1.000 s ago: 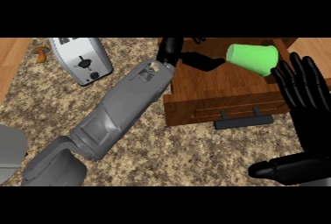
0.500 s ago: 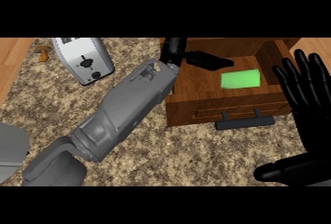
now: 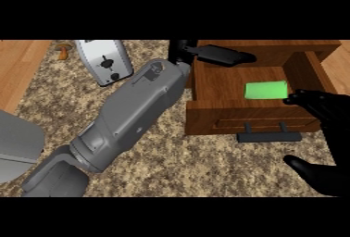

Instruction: Pick up the cup, place it into the drawer and close the drawer

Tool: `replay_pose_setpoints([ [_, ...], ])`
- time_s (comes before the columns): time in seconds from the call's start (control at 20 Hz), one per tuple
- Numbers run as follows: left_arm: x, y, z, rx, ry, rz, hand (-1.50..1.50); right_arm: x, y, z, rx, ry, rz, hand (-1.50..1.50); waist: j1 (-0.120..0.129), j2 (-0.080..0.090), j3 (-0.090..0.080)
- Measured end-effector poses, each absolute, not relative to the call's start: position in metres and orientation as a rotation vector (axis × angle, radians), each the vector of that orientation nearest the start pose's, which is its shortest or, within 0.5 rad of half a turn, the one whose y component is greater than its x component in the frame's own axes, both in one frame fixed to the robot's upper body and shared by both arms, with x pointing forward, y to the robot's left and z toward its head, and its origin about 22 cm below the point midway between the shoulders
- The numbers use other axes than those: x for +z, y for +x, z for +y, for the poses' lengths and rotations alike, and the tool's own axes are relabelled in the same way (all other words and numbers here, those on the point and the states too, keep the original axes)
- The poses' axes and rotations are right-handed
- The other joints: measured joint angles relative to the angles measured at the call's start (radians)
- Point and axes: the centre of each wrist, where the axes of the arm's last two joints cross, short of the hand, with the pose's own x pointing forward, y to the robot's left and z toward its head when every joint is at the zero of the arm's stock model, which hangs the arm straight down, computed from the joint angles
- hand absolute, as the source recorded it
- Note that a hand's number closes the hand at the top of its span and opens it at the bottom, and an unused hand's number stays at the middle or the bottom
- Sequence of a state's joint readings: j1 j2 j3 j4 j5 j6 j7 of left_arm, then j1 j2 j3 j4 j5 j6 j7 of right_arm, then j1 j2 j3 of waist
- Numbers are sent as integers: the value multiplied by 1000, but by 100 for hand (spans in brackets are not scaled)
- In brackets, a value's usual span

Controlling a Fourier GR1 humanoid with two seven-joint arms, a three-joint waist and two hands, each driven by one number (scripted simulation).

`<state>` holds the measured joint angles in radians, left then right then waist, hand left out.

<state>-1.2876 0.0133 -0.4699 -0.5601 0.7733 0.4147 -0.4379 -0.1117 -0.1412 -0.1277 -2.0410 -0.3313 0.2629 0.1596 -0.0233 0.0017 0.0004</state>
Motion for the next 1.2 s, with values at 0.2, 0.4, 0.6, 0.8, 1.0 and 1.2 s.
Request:
replay_pose_setpoints([
  [0.2, 156, 423, 32, -33, -316, -1960, -150, 145, 223, -266, 343, 252, -1982, 150, 25, -6, -1],
  [0.4, 152, 421, 66, 45, -304, -1944, -150, 150, 212, -272, 452, 182, -1960, 150, 39, -12, -1],
  [0.6, 138, 410, 107, 87, -283, -1926, -150, 148, 209, -274, 537, 113, -1922, 150, 53, -14, -1],
  [0.8, 127, 388, 144, 115, -277, -1910, -150, 144, 208, -271, 592, 51, -1876, 150, 56, -13, -1],
  [1.0, 114, 362, 182, 147, -274, -1894, -150, 133, 218, -269, 617, -11, -1839, 150, 55, -10, -1],
  [1.2, 100, 340, 210, 164, -269, -1882, -150, 124, 224, -260, 745, -90, -1814, 150, 51, -7, 0],
])
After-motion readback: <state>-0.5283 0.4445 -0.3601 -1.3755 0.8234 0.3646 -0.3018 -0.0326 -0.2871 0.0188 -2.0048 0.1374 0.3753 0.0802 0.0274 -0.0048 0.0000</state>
